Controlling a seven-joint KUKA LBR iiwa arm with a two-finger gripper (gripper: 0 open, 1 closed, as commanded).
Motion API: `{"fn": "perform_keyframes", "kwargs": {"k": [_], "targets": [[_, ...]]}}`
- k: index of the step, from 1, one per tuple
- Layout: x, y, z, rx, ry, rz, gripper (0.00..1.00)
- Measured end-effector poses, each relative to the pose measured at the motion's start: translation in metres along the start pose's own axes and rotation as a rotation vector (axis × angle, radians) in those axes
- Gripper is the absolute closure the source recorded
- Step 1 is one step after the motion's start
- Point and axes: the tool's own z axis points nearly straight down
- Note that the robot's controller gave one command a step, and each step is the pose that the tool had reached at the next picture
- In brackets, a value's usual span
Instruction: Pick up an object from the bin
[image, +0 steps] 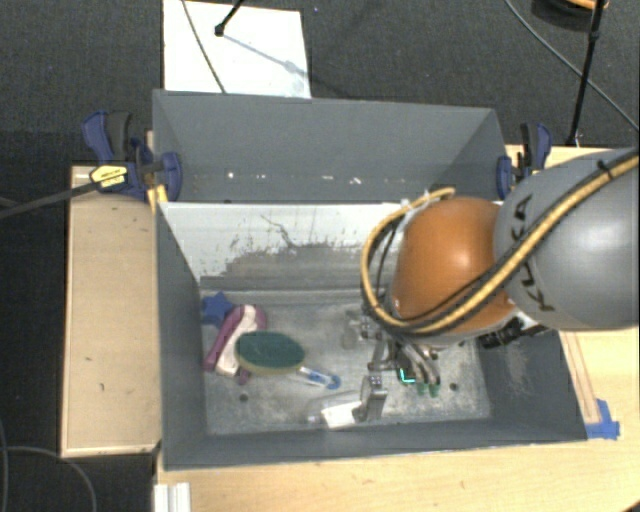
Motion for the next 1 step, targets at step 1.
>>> {"fn": "perform_keyframes", "kwargs": {"k": [1], "targets": [[-0.0368, 0.0732, 0.0945, -0.001, -0.007, -0.132, 0.0]]}}
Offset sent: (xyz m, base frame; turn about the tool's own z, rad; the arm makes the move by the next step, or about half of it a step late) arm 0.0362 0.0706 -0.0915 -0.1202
